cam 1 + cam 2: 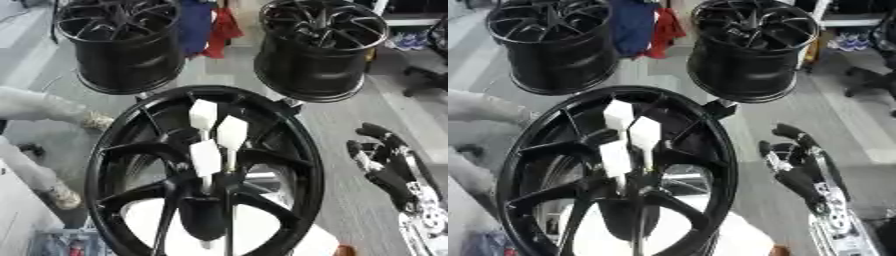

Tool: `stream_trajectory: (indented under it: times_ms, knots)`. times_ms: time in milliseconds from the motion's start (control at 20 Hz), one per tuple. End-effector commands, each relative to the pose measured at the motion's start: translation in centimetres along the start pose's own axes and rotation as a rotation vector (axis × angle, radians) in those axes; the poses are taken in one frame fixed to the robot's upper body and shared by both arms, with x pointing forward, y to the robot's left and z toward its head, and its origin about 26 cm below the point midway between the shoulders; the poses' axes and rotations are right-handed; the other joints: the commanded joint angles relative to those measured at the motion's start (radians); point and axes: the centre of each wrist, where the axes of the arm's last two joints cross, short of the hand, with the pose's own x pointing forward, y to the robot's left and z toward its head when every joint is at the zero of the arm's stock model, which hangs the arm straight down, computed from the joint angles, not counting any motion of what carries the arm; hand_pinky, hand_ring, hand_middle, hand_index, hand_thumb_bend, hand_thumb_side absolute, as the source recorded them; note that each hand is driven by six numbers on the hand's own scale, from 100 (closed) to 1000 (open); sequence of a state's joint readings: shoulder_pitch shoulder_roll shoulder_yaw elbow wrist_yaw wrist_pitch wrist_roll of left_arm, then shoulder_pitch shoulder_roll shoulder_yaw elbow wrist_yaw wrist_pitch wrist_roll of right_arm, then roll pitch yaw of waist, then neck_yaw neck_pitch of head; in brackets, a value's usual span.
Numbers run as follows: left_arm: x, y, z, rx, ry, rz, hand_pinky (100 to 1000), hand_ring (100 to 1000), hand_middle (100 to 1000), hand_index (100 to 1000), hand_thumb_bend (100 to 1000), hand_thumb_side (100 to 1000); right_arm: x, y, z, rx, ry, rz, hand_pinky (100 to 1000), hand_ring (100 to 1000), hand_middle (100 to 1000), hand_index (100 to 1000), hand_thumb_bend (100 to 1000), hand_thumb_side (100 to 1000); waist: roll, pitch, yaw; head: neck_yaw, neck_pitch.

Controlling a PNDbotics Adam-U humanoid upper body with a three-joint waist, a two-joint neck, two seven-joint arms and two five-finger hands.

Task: Pull the pin out of the wheel hub.

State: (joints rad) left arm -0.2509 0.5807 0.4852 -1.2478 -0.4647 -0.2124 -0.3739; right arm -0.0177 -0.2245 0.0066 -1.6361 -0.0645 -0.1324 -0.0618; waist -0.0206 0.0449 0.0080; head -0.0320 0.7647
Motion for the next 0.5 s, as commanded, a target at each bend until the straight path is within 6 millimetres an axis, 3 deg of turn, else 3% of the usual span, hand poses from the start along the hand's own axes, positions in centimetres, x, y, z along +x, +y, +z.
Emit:
stream_trajectory:
  times_ms: [50,500]
  knots:
    - [1.7,-0.1,0.3,0.128,-0.079,0.076,595,607,698,813,156,524,0.8,-0.1,-0.5,0.009,-0.031,0.003,631,645,769,827,358,286,0.002,-0.005,0.001,0.004,-0.001]
    - [7.0,-7.0,1.2,0.233,-0.154,0.388,587,600,684,806,137,514,0.8,0.1,-0.6,0.016,-0.032,-0.002,631,645,769,827,360,279,-0.001,-0.002,0.006,0.006,-0.003]
